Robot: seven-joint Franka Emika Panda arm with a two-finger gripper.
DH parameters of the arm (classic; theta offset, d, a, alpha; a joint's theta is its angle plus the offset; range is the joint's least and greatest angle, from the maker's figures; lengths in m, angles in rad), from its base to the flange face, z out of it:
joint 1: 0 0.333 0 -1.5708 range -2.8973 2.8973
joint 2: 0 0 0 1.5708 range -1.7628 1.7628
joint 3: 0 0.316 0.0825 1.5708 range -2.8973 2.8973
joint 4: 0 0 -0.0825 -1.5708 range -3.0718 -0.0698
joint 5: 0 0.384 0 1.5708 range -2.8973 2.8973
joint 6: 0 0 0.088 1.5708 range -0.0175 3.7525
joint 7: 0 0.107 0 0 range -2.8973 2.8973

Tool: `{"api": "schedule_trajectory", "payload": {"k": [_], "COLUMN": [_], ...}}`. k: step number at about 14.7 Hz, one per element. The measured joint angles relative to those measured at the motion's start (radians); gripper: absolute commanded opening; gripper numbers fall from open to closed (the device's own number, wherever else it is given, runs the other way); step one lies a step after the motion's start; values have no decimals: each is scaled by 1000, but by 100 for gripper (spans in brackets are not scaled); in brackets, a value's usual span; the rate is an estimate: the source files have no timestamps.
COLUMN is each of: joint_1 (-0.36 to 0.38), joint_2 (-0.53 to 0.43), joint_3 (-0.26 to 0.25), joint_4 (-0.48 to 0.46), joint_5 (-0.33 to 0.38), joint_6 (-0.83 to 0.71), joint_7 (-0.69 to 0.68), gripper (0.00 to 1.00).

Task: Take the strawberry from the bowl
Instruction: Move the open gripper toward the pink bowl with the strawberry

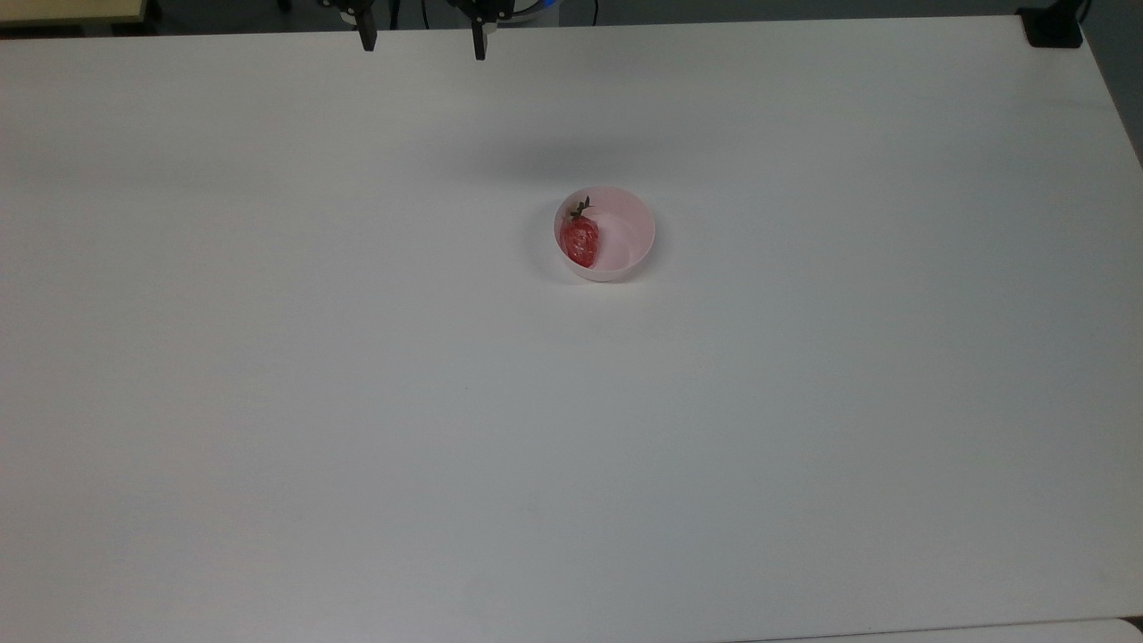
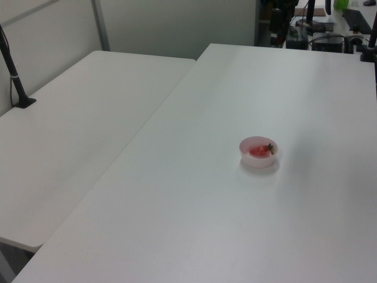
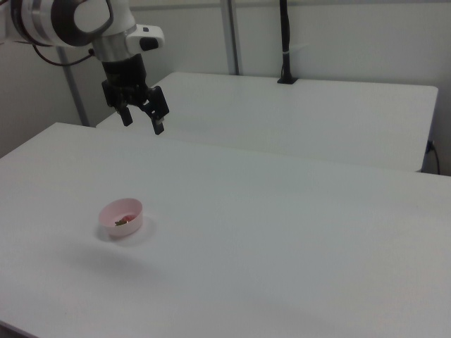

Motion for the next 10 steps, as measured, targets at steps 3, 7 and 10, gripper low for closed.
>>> {"api": "schedule_trajectory", "payload": {"k": [3, 7, 10], "joint_1": [5, 15, 16], "joint_2": [1, 7, 7], "joint_3": [0, 0, 0], "joint_4": [-8, -23, -25], "joint_5": [0, 0, 0], "joint_6": [0, 0, 0], "joint_7": [-5, -5, -5], "gripper": [100, 100, 100]}}
